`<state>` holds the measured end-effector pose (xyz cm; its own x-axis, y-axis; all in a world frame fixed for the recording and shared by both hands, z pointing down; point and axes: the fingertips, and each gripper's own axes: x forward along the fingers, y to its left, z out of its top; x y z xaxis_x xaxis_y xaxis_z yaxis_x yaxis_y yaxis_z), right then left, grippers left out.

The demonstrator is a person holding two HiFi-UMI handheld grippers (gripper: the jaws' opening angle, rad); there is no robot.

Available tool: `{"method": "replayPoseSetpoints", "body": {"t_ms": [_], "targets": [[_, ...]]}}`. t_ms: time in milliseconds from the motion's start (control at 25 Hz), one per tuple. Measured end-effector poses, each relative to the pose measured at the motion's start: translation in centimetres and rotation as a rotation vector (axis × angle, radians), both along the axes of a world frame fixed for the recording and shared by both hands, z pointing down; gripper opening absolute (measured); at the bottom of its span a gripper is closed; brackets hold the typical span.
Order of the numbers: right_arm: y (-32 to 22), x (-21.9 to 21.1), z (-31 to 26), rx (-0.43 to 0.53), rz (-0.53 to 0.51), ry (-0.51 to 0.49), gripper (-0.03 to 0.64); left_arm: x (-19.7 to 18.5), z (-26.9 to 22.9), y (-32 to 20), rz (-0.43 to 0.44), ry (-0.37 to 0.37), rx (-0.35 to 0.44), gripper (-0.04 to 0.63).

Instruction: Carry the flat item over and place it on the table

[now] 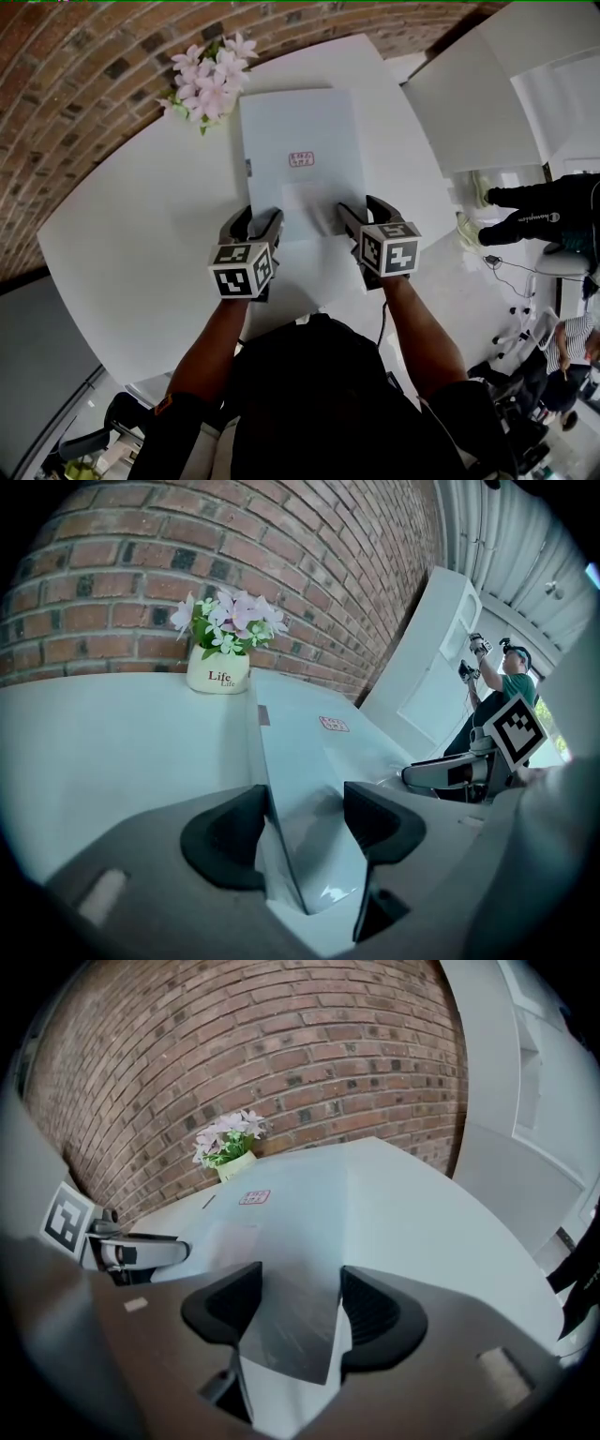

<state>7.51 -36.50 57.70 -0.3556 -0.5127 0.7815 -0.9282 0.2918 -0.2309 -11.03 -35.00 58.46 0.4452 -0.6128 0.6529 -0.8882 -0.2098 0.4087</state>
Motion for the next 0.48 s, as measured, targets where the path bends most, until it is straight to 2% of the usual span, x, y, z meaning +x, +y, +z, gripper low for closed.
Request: {"method": "replayPoseSetpoints", "body": {"t_ms": [320,480], "targets": [[-0.31,-0.01,-0.21,0.019,0.01,-0.005,0.275,-0.24,0.01,-0.3,-0.012,0.012,0.007,0.284],[-0.22,0.06,-0.32,0.029,0.031,-0.018,0.275,-0.26,-0.44,-0.09,-0.005,-0.034,0.029,0.275]]}}
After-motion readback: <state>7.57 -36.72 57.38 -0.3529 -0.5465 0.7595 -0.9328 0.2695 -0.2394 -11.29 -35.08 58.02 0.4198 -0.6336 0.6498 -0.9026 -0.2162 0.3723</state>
